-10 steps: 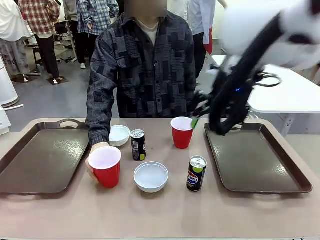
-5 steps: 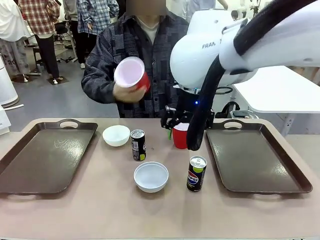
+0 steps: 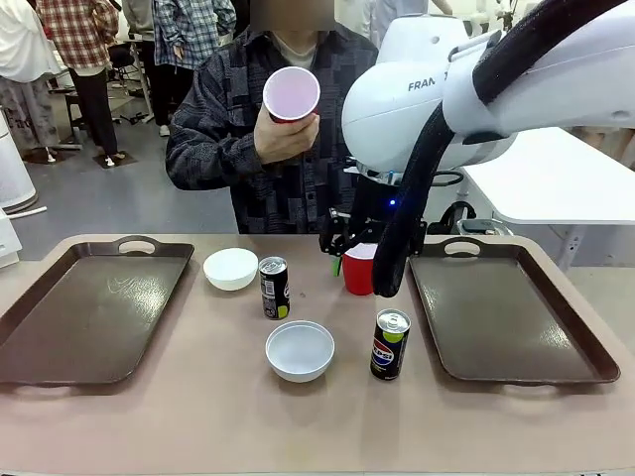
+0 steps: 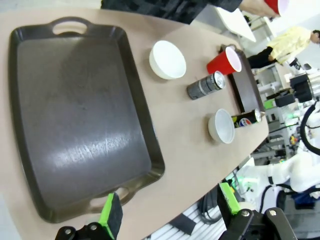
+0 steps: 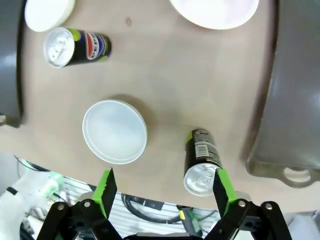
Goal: Prepare tableware on both trays.
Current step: Pick up a Picnic Bowl from the table and place it on a Handle tray.
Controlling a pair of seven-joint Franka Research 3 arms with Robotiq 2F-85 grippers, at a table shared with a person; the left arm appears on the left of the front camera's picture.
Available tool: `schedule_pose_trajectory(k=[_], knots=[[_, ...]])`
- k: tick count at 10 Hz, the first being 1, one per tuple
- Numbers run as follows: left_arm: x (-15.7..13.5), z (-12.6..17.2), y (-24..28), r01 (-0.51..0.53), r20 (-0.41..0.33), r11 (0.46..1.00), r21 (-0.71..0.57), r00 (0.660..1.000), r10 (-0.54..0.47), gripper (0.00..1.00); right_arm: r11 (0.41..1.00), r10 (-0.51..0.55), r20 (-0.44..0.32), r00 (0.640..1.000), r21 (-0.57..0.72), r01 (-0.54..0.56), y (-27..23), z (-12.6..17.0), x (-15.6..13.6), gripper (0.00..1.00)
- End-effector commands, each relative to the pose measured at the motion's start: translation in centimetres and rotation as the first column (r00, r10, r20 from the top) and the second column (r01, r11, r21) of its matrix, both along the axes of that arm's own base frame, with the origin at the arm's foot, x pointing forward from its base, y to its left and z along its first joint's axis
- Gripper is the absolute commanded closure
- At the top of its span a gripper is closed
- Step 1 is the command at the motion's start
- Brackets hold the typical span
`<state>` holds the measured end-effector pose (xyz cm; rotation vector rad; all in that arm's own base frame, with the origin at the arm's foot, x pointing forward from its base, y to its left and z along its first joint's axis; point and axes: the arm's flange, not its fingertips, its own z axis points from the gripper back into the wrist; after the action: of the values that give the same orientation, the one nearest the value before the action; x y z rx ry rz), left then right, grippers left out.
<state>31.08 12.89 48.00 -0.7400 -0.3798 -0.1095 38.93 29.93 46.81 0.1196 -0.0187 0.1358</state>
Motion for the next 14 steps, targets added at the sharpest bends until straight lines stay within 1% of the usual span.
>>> schedule_pose_trajectory(k=[1, 3, 6, 8, 10, 11, 12, 13, 14], knots=[[-0.1, 0.0, 0.1, 0.004, 0.011, 1.000, -0.019, 1.000, -0.004, 0.00, 0.992, 0.127, 0.024, 0.992, -0.003, -0.127, 2.4, -1.9, -1.6, 0.00], [-0.1, 0.0, 0.1, 0.004, 0.011, 1.000, -0.019, 1.000, -0.004, 0.00, 0.980, 0.197, 0.017, 0.980, -0.007, -0.197, 4.5, -4.3, -1.9, 0.00], [-0.1, 0.0, 0.1, 0.004, 0.011, 1.000, -0.019, 1.000, -0.004, 0.00, 0.967, 0.255, -0.037, 0.966, -0.013, -0.256, 5.0, -9.3, -1.7, 0.00], [-0.1, 0.0, 0.1, 0.004, 0.011, 1.000, -0.019, 1.000, -0.004, 0.00, 0.923, 0.385, -0.020, 0.923, 0.009, -0.385, 5.4, -11.1, -2.0, 0.00], [-0.1, 0.0, 0.1, 0.004, 0.011, 1.000, -0.019, 1.000, -0.004, 0.00, 0.899, 0.438, -0.004, 0.899, 0.038, -0.437, 6.1, -12.7, -1.4, 0.00], [-0.1, 0.0, 0.1, 0.004, 0.011, 1.000, -0.019, 1.000, -0.004, 0.00, 0.898, 0.440, -0.028, 0.898, 0.043, -0.438, 6.1, -13.7, -1.0, 0.00], [-0.1, 0.0, 0.1, 0.004, 0.011, 1.000, -0.019, 1.000, -0.004, 0.00, 0.895, 0.447, -0.062, 0.892, 0.043, -0.445, 5.9, -14.5, -0.7, 0.58], [-0.1, 0.0, 0.1, 0.004, 0.011, 1.000, -0.019, 1.000, -0.004, 0.00, 0.896, 0.444, -0.063, 0.894, 0.043, -0.442, 5.8, -14.7, -0.6, 0.59], [-0.1, 0.0, 0.1, 0.004, 0.011, 1.000, -0.019, 1.000, -0.004, 0.00, 0.895, 0.447, -0.058, 0.893, 0.037, -0.445, 5.9, -14.6, -0.5, 1.00]])
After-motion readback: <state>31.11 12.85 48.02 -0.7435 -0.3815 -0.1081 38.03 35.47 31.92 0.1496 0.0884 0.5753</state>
